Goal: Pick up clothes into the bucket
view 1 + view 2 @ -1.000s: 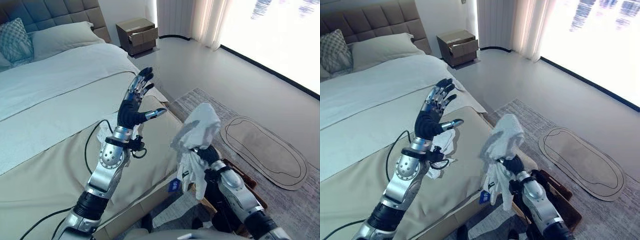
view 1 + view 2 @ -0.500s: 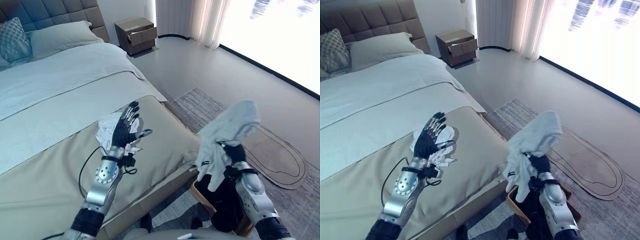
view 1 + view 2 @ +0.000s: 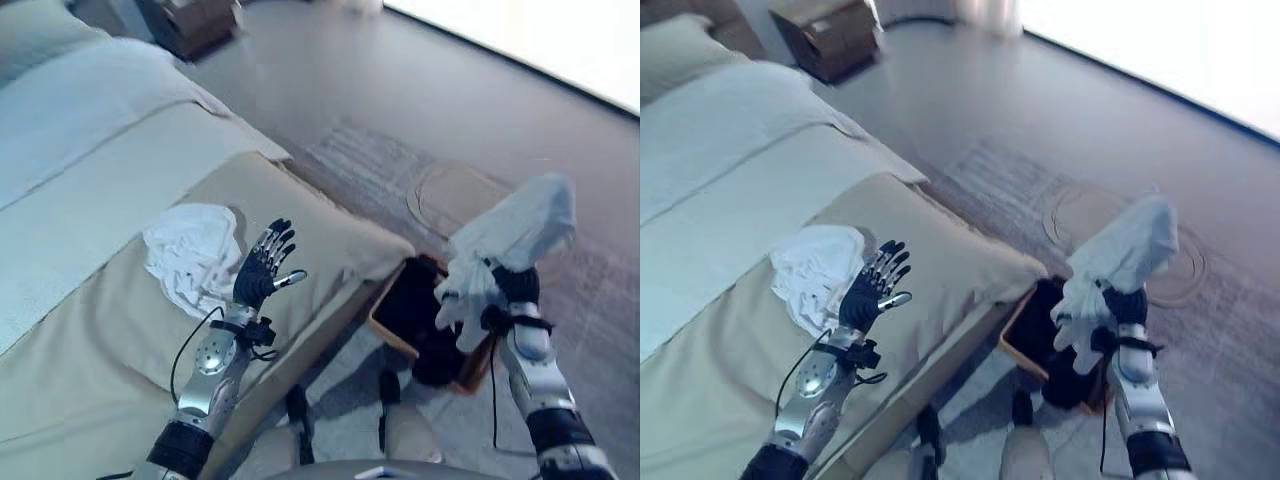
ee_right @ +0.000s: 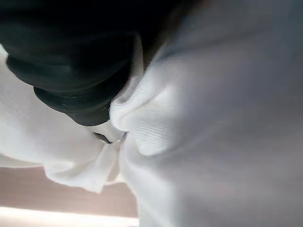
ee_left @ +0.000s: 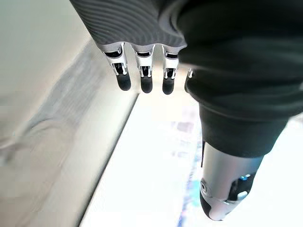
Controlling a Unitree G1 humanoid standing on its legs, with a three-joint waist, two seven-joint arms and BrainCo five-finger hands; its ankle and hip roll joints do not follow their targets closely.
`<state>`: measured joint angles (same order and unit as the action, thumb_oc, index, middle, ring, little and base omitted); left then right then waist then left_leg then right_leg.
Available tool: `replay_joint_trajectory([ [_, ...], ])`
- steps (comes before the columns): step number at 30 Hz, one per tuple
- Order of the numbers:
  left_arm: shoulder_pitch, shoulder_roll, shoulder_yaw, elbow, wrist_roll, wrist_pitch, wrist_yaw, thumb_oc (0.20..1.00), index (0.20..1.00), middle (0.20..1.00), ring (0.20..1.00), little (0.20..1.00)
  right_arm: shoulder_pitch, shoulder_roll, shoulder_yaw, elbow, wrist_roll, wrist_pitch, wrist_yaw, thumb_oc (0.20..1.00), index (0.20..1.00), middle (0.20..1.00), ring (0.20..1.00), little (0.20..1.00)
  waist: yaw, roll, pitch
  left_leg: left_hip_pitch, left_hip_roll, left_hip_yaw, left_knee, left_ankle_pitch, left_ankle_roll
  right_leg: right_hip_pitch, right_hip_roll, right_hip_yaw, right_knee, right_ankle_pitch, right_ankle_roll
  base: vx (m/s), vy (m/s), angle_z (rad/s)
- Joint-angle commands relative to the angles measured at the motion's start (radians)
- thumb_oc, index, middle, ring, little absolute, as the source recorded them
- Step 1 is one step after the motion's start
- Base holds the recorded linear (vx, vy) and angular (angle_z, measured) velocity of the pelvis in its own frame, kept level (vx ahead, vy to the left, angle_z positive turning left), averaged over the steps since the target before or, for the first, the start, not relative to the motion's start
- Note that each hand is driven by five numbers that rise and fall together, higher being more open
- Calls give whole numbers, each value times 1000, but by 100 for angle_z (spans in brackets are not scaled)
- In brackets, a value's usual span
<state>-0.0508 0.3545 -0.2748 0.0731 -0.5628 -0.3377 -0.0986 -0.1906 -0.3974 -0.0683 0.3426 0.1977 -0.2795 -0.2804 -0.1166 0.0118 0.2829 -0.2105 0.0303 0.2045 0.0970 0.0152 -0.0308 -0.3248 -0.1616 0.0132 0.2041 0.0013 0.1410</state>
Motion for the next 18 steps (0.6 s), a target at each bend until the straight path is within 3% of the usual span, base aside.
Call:
replay_joint_trajectory([
  [1,-13,13,41,-42,-18,-76,19,1000,1000,1000,1000,1000,-88,-59,-4,-10,-23,-73,-63,200,200,200,200,200,20,-32,16,-103,30,-37,260,-154,31,-89,0,-35,82,51,10,-119,-40,-46],
  [11,-43,54,35,-118,26,-111,79,1000,1000,1000,1000,1000,-225,-153,-17,72,-8,-92,-149,200,200,200,200,200,16,-3,77,-396,48,-68,436,-185,24,-368,6,-35,249,15,-19,-106,-68,1],
  [18,-56,97,10,-196,30,-141,119,1000,1000,1000,1000,1000,-398,-267,41,196,-8,-94,-214,200,200,200,200,200,29,39,107,-589,38,-77,495,-182,24,-560,3,-20,320,15,-27,-61,-2,3],
])
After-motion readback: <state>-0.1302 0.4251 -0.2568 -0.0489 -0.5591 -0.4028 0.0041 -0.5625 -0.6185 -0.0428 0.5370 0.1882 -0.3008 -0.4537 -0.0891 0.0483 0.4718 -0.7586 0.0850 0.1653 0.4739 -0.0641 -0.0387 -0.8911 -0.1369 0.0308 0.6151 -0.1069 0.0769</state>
